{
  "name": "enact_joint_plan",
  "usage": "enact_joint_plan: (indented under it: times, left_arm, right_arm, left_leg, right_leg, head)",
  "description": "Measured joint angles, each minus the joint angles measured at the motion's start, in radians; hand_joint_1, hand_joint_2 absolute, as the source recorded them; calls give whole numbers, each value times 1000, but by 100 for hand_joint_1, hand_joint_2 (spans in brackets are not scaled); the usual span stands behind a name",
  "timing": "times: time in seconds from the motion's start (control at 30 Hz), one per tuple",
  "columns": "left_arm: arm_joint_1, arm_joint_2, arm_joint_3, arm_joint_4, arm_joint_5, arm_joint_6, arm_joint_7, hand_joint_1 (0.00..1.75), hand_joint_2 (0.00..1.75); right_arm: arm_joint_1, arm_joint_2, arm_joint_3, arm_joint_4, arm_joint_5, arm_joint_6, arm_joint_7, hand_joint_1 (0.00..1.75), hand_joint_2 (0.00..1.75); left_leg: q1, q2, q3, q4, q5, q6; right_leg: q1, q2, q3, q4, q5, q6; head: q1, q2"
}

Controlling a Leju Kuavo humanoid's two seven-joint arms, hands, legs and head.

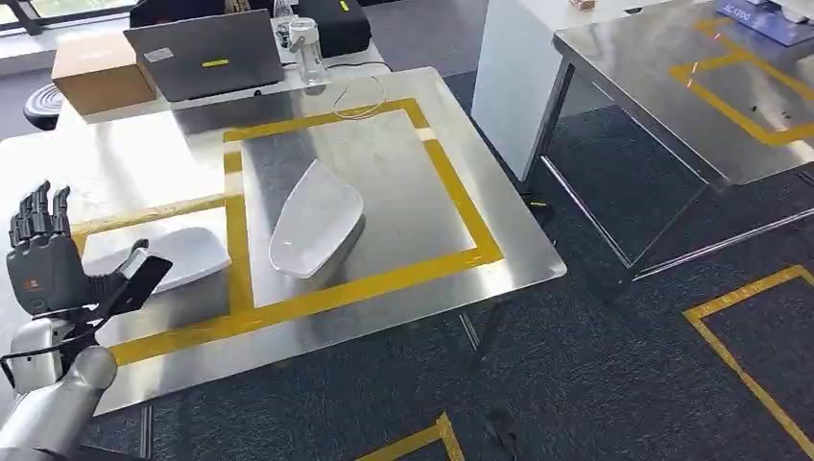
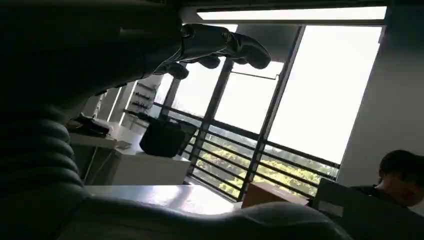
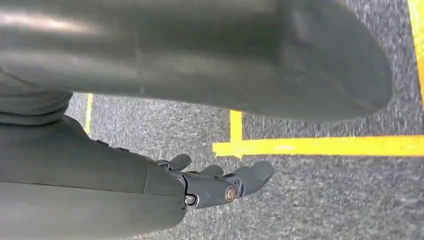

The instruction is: Take the parts from the cabinet and place them on the table.

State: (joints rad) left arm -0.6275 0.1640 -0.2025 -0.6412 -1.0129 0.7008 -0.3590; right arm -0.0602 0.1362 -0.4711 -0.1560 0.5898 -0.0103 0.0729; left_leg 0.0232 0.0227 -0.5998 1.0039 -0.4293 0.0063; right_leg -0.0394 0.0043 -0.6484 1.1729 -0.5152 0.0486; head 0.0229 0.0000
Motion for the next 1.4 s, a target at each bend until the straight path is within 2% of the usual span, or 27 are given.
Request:
enact_joint_plan:
  times: [0.03,0.07,0.1,0.17,0.23,0.3,0.37,0.43,0.47,0.53,0.57,0.6,0.63,0.73,0.77,0.8,0.87,0.9,0.97,1.0,1.03,1.07,1.13,1.27,1.3,1.33,1.4]
  left_arm:
    - [39,-1,31,-84,-14,1,-18,0,0]
    - [65,-8,55,-154,-19,2,-32,0,0]
    - [109,-18,82,-243,-18,2,-62,0,0]
    - [196,-45,118,-420,34,3,-123,0,0]
    - [276,-61,122,-562,76,3,-146,0,0]
    - [359,-71,123,-693,69,3,-177,0,0]
    - [422,-84,125,-804,85,3,-233,0,0]
    - [488,-89,122,-888,146,3,-283,0,0]
    - [508,-90,120,-913,162,3,-281,0,0]
    - [533,-85,98,-959,172,3,-272,0,0]
    - [540,-84,88,-974,169,3,-273,0,0]
    - [545,-83,80,-993,158,2,-281,0,0]
    - [553,-84,73,-1002,142,1,-293,0,0]
    - [564,-90,54,-1011,143,1,-321,0,0]
    - [562,-92,43,-1009,157,1,-311,0,0]
    - [561,-92,25,-1004,168,1,-304,0,0]
    - [560,-90,-26,-986,188,-1,-255,0,0]
    - [558,-88,-50,-974,198,-5,-236,0,0]
    - [554,-88,-99,-936,218,-10,-205,0,0]
    - [553,-87,-131,-908,232,-14,-186,0,0]
    - [545,-88,-160,-867,255,-23,-163,0,0]
    - [537,-91,-188,-824,283,-28,-140,0,0]
    - [534,-106,-227,-734,353,-47,-118,0,0]
    - [541,-137,-265,-578,413,-54,-92,0,0]
    - [544,-141,-265,-552,433,-60,-91,0,0]
    - [546,-151,-266,-497,480,-82,-93,0,0]
    - [545,-167,-266,-387,601,-165,-110,0,0]
  right_arm:
    - [-2,0,0,0,2,2,0,0,0]
    - [-4,0,0,-1,3,4,0,0,0]
    - [-3,2,0,-1,3,8,-2,0,0]
    - [-2,1,0,-1,5,12,-4,0,0]
    - [1,1,0,-1,6,14,-8,0,0]
    - [1,1,0,-1,12,8,-7,0,0]
    - [1,1,0,-1,15,-1,0,0,0]
    - [1,0,-1,-1,20,-2,2,0,0]
    - [2,0,-1,-1,23,-1,0,0,0]
    - [0,-4,-1,-1,30,3,-9,0,0]
    - [-4,-4,-1,-2,32,3,-13,0,0]
    - [-6,-5,-1,-4,33,3,-16,0,0]
    - [-8,-6,-1,-4,34,3,-19,0,0]
    - [-15,-13,-1,-4,32,3,-21,0,0]
    - [-17,-17,-1,-4,29,2,-22,0,0]
    - [-18,-19,-1,-4,27,1,-21,0,0]
    - [-24,-22,-1,-4,21,-3,-21,0,0]
    - [-26,-24,-1,-4,19,-5,-21,0,0]
    - [-28,-27,-1,-4,12,-10,-21,0,0]
    - [-28,-28,-1,-4,10,-13,-21,0,0]
    - [-27,-28,-2,-4,5,-15,-26,0,0]
    - [-27,-28,-2,-4,3,-14,-31,0,0]
    - [-27,-27,-2,-6,3,-2,-37,0,0]
    - [-5,-23,-3,-6,3,4,-18,0,0]
    - [-4,-22,-4,-6,2,2,-13,0,0]
    - [-2,-22,-7,-6,-3,0,-4,0,0]
    - [5,-21,-18,-6,-19,1,-4,0,0]
  left_leg:
    - [6,2,-9,17,-5,-10]
    - [5,6,-17,32,-11,-20]
    - [1,7,-22,39,-13,-31]
    - [-4,7,-23,44,-11,-43]
    - [3,7,-27,41,-9,-59]
    - [2,-8,-51,101,-85,-63]
    - [1,-19,-94,243,-183,-63]
    - [0,-20,-101,327,-214,-60]
    - [0,-20,-80,312,-195,-57]
    - [-1,-20,24,176,-123,-44]
    - [-4,-22,84,97,-118,-36]
    - [-11,-23,132,17,-162,-33]
    - [-15,-23,123,32,-137,-37]
    - [-22,-22,107,16,-118,-8]
    - [-14,-14,98,10,-100,0]
    - [-15,-16,85,7,-88,9]
    - [-16,-14,52,8,-61,17]
    - [-19,-13,42,9,-49,20]
    - [-24,-10,9,13,-27,21]
    - [-25,-10,-11,18,-15,20]
    - [-27,-9,-34,27,-3,18]
    - [-28,-9,-48,33,5,15]
    - [-33,-6,-59,43,17,5]
    - [-33,-3,-59,26,52,-18]
    - [-28,-12,-64,35,31,-23]
    - [-27,-18,-82,64,-27,-32]
    - [-19,-20,-106,192,-146,-43]
  right_leg:
    - [-6,-8,56,-94,30,8]
    - [-5,-13,72,-138,7,12]
    - [4,4,58,-103,37,-7]
    - [2,6,54,-102,19,-30]
    - [-2,7,45,-110,30,-49]
    - [-1,6,37,-117,45,-65]
    - [3,5,20,-117,59,-70]
    - [8,6,-4,-117,75,-71]
    - [10,6,-14,-117,84,-70]
    - [12,5,-38,-117,105,-63]
    - [11,5,-45,-116,114,-60]
    - [14,5,-51,-117,124,-51]
    - [11,4,-42,-125,133,-43]
    - [8,5,-36,-150,164,-15]
    - [4,4,-41,-138,148,-14]
    - [7,1,-52,-112,91,-15]
    - [11,1,-78,25,-54,-14]
    - [14,1,-85,86,-88,-13]
    - [17,0,-73,153,-67,-14]
    - [20,0,-46,143,-21,-17]
    - [23,0,13,84,24,-24]
    - [26,0,77,4,27,-31]
    - [35,-4,172,-155,-52,-50]
    - [34,-4,150,-160,-19,-69]
    - [29,-9,141,-163,-7,-76]
    - [27,-8,126,-165,6,-86]
    - [27,-7,98,-165,30,-85]
  head:
    - [0,0]
    - [2,0]
    - [4,0]
    - [3,0]
    - [3,0]
    - [3,0]
    - [3,0]
    - [4,0]
    - [3,0]
    - [4,0]
    - [4,0]
    - [4,0]
    - [9,0]
    - [-3,0]
    - [-2,0]
    - [-2,0]
    - [0,0]
    - [0,0]
    - [0,0]
    - [0,0]
    - [0,0]
    - [0,0]
    - [-1,0]
    - [1,0]
    - [1,0]
    - [-2,0]
    - [-3,0]
